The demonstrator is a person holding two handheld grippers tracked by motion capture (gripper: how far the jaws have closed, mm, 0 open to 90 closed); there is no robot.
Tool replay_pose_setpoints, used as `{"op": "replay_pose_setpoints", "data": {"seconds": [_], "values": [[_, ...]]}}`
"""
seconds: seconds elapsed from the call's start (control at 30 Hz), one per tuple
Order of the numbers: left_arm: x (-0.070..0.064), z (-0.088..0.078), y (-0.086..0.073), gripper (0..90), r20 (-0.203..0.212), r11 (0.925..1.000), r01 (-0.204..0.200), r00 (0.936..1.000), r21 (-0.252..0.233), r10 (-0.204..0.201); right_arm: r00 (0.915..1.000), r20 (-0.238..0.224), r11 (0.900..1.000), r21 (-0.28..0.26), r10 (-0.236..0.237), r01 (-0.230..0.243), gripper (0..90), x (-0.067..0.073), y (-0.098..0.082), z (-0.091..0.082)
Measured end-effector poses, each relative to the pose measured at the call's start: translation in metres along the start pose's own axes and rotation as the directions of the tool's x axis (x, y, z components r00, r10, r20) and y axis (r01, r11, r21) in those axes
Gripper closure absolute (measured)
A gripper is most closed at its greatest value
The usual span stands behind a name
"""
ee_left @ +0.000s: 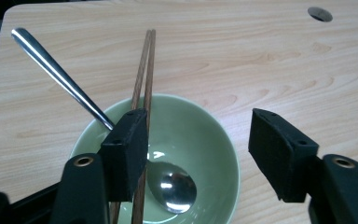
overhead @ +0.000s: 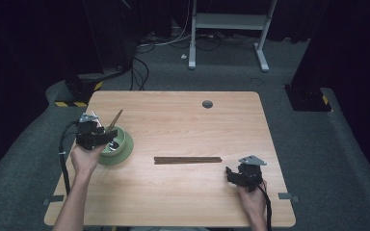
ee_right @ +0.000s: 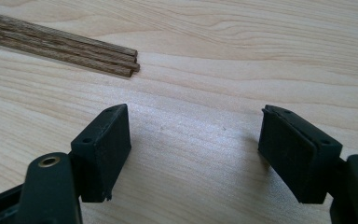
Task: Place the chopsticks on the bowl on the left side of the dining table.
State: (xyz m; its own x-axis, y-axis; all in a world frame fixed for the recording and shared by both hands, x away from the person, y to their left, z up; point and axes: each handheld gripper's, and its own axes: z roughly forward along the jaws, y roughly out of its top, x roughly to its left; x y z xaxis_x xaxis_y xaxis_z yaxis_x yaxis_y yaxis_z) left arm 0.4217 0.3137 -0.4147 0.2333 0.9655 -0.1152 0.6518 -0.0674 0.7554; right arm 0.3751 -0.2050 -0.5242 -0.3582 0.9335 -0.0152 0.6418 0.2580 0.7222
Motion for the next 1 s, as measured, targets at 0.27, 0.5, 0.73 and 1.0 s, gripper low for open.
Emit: {"op": "replay_pose_setpoints", "data": {"seconds": [0.27, 0.5, 0.73, 1.0], "values": [[0.002, 0.007, 0.007, 35.6, -0.008, 1.0, 0.005, 1.0, 0.007, -0.004, 1.0, 0.001, 1.0, -0.001, -0.002, 0.002, 24.5, 0.0, 0.0, 0.0], [0.004, 0.012, 0.016, 32.1, -0.01, 0.9998, 0.015, 0.9998, 0.011, -0.015, 1.0, 0.001, 1.0, -0.001, -0.002, 0.002, 24.5, 0.0, 0.0, 0.0], [0.006, 0.027, 0.019, 28.3, -0.026, 0.999, 0.017, 0.9995, 0.04, -0.016, 1.0, 0.001, 1.0, -0.001, -0.002, 0.002, 24.6, 0.0, 0.0, 0.0], [0.006, 0.046, 0.027, 26.8, -0.029, 0.9979, 0.025, 0.9993, 0.06, -0.024, 1.0, 0.001, 1.0, -0.001, -0.002, 0.002, 24.6, 0.0, 0.0, 0.0]]}}
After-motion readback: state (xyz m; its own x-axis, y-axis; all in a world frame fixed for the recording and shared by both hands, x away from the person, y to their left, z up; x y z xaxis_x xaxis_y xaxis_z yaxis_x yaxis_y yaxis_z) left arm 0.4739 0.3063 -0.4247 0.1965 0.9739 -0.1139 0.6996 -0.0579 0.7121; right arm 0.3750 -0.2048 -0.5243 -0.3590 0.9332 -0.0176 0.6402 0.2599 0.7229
